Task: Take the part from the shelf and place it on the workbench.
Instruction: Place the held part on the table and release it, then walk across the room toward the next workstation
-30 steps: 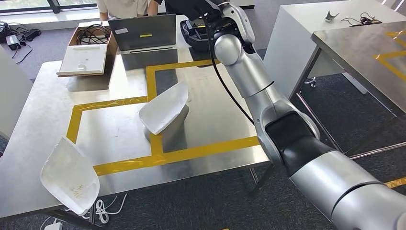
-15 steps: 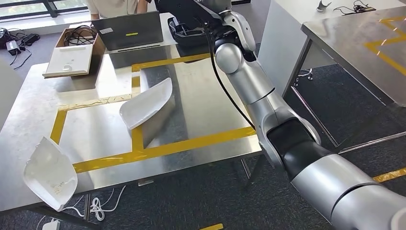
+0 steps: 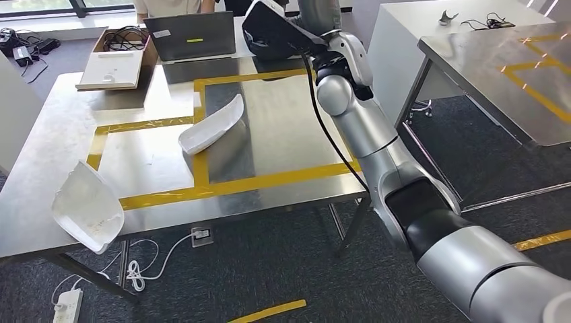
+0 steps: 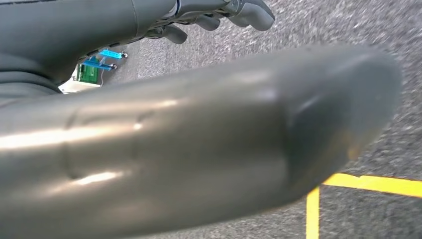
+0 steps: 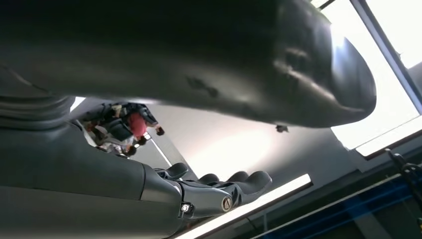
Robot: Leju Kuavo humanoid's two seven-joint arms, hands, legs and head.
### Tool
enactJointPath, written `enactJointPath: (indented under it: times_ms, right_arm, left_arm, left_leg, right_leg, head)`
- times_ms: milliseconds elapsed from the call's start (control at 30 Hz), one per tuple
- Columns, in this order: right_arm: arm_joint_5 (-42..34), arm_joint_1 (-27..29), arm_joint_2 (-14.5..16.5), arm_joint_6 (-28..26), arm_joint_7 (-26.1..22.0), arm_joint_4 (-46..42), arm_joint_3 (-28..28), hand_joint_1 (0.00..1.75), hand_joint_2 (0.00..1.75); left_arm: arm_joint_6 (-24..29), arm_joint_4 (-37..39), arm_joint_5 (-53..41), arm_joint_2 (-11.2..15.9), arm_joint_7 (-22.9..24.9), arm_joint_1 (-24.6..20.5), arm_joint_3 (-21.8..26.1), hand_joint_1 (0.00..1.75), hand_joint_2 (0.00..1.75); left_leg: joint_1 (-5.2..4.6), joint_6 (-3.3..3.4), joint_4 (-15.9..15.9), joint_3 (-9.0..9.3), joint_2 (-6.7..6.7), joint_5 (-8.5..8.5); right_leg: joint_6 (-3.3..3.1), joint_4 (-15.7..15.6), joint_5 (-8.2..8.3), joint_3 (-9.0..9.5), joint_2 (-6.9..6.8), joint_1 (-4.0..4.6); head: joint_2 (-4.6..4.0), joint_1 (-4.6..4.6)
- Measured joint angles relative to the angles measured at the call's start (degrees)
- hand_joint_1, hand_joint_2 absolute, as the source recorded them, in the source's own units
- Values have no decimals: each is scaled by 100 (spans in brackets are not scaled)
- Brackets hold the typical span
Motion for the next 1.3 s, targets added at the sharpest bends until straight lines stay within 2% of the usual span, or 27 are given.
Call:
enactJointPath:
  times_ms: [67, 100, 133, 200, 233, 300, 333, 400, 467, 500, 533, 567, 600, 633, 700, 733, 800, 833, 867, 967, 1000, 1033, 1067, 1133, 1200, 1233, 1300]
  right_arm:
    - [13, 92, -17, 8, -7, -35, -50, 0, 0]
    - [22, 105, -25, 15, -11, -52, -70, 0, 0]
    - [31, 101, -31, 23, -15, -69, -90, 0, 0]
    - [48, 70, -42, 57, -16, -98, -121, 0, 0]
    - [52, 34, -43, 92, -16, -98, -129, 0, 0]
    - [62, -81, -36, 151, -15, -56, -131, 0, 0]
    - [72, -140, -22, 151, -15, -26, -131, 0, 0]
    - [101, -203, 18, 100, -15, 12, -131, 0, 0]
    - [142, -218, 74, 74, -10, 29, -131, 0, 0]
    - [161, -237, 108, 79, -2, 47, -129, 0, 0]
    - [185, -271, 142, 84, 16, 77, -128, 0, 0]
    - [204, -315, 173, 86, 40, 112, -126, 0, 0]
    - [224, -367, 199, 81, 66, 146, -125, 0, 0]
    - [246, -418, 224, 68, 87, 172, -125, 0, 0]
    - [271, -498, 260, 34, 103, 195, -123, 0, 0]
    - [279, -522, 279, 23, 103, 203, -122, 0, 0]
    - [309, -521, 303, -4, 109, 220, -117, 0, 0]
    - [344, -492, 307, -31, 120, 224, -117, 0, 0]
    - [389, -452, 307, -60, 136, 221, -117, 0, 0]
    - [501, -254, 299, -124, 175, 161, -128, 0, 0]
    - [520, -159, 291, -136, 180, 126, -137, 0, 0]
    - [536, -71, 282, -138, 186, 91, -147, 0, 0]
    - [546, -14, 272, -126, 196, 67, -155, 0, 0]
    - [563, -37, 243, -61, 214, 51, -169, 0, 0]
    - [569, -188, 207, 16, 201, 63, -180, 0, 0]
    - [569, -266, 188, 46, 190, 81, -191, 0, 0]
    - [566, -372, 167, 66, 184, 133, -216, 0, 0]
  left_arm:
    - [1, 3, -7, -7, 2, 0, 0, 0, 0]
    - [1, 4, -10, -9, 2, -3, 0, 0, 0]
    - [1, 4, -14, -11, 3, -5, 0, 0, 0]
    - [1, 4, -24, -15, 8, -11, 0, 0, 0]
    - [1, 4, -31, -17, 14, -11, 0, 0, 0]
    - [2, 5, -47, -15, 29, -10, 0, 0, 0]
    - [2, 5, -55, -11, 33, -10, 0, 0, 0]
    - [3, 5, -68, -7, 35, -11, -1, 0, 0]
    - [7, 5, -77, -9, 28, -16, -1, 0, 0]
    - [10, 5, -80, -10, 20, -20, -1, 0, 0]
    - [14, 5, -81, -10, 11, -26, -1, 0, 0]
    - [16, 5, -82, -9, 4, -33, 0, 0, 0]
    - [19, 4, -84, -9, -1, -43, 0, 0, 0]
    - [20, 2, -86, -8, -3, -58, 0, 0, 0]
    - [23, -2, -93, -7, -3, -83, -1, 0, 0]
    - [25, -3, -96, -5, -2, -90, -2, 0, 0]
    - [27, -1, -98, -9, 0, -89, -2, 0, 0]
    - [27, 0, -98, -11, 2, -87, -2, 0, 0]
    - [27, 0, -98, -13, 5, -84, -1, 0, 0]
    - [29, -1, -99, -12, 14, -77, 4, 0, 0]
    - [29, 1, -101, -13, 13, -69, 4, 0, 0]
    - [29, 3, -101, -14, 11, -58, 4, 0, 0]
    - [29, 5, -102, -14, 6, -48, 4, 0, 0]
    - [29, 7, -102, -16, -8, -36, 4, 0, 0]
    - [30, 5, -102, -23, -24, -31, 5, 0, 0]
    - [30, 5, -102, -27, -32, -26, 7, 0, 0]
    - [31, 6, -102, -33, -40, -11, 9, 0, 0]
  left_leg:
    - [1, -17, 31, -189, 18, 121]
    - [2, -33, 56, -277, 25, 173]
    - [-2, -56, 87, -353, 29, 218]
    - [-15, -118, 132, -435, 28, 301]
    - [-21, -153, 132, -450, 27, 346]
    - [-26, -227, 105, -473, 23, 426]
    - [-21, -263, 132, -516, 15, 377]
    - [-5, -326, 469, -659, -6, -25]
    - [5, -372, 1192, -839, -16, -565]
    - [7, -386, 1525, -886, -17, -694]
    - [7, -393, 1719, -867, -18, -693]
    - [7, -389, 1714, -750, -18, -583]
    - [7, -375, 1500, -522, -19, -448]
    - [6, -351, 1128, -211, -24, -404]
    - [-17, -282, 377, 329, -42, -491]
    - [-33, -240, 171, 450, -51, -557]
    - [-45, -144, 80, 424, -54, -487]
    - [-39, -95, 55, 394, -41, -425]
    - [-28, -47, 29, 349, -26, -349]
    - [-21, 33, 8, 132, 6, -118]
    - [-23, 39, 13, 39, 9, -45]
    - [-25, 39, 24, -57, 11, 24]
    - [-25, 34, 40, -159, 11, 89]
    - [-26, 8, 93, -350, 14, 208]
    - [-41, -45, 137, -462, 14, 305]
    - [-42, -80, 141, -475, 14, 350]
    - [-31, -156, 96, -472, 12, 443]
  right_leg:
    - [14, 52, 172, 193, -3, -5]
    - [15, -201, 313, 435, -7, -8]
    - [8, -586, 351, 741, -13, -7]
    - [-68, -1220, 270, 1186, -10, 19]
    - [-121, -1372, 213, 1267, -5, 35]
    - [-228, -1415, 286, 1210, -6, 31]
    - [-275, -1419, 350, 1164, -13, 21]
    - [-353, -1443, 495, 1042, -27, 0]
    - [-387, -1440, 634, 871, -23, 4]
    - [-387, -1436, 706, 776, -20, 6]
    - [-381, -1430, 777, 680, -17, 8]
    - [-369, -1423, 846, 587, -15, 8]
    - [-352, -1415, 912, 498, -14, 8]
    - [-329, -1407, 974, 423, -16, 9]
    - [-266, -1401, 1086, 339, -30, 14]
    - [-230, -1415, 1140, 330, -37, 17]
    - [-153, -1470, 1248, 329, -42, 9]
    - [-119, -1459, 1219, 306, -37, 4]
    - [-90, -1368, 1083, 257, -33, 0]
    - [-31, -476, 263, 4, -24, -3]
    - [-19, -140, 104, -46, -24, -3]
    - [-14, 66, 81, -29, -24, -2]
    - [-16, 92, 167, 77, -24, -2]
    - [-43, -396, 388, 563, -27, 1]
    - [-108, -1113, 328, 1087, -30, 34]
    - [-149, -1329, 259, 1223, -27, 53]
    - [-235, -1430, 288, 1230, -20, 77]
  head:
    - [0, 1]
    - [0, 2]
    - [0, 4]
    - [0, 8]
    - [0, 12]
    - [0, 20]
    - [0, 15]
    - [0, 14]
    - [0, 13]
    - [0, 13]
    - [0, 13]
    - [0, 13]
    - [0, 13]
    - [0, 15]
    - [0, 24]
    - [0, 23]
    - [0, 20]
    - [0, 16]
    - [0, 21]
    - [0, 28]
    - [0, 29]
    - [0, 30]
    - [0, 30]
    - [0, 32]
    - [0, 34]
    - [0, 41]
    - [0, 55]
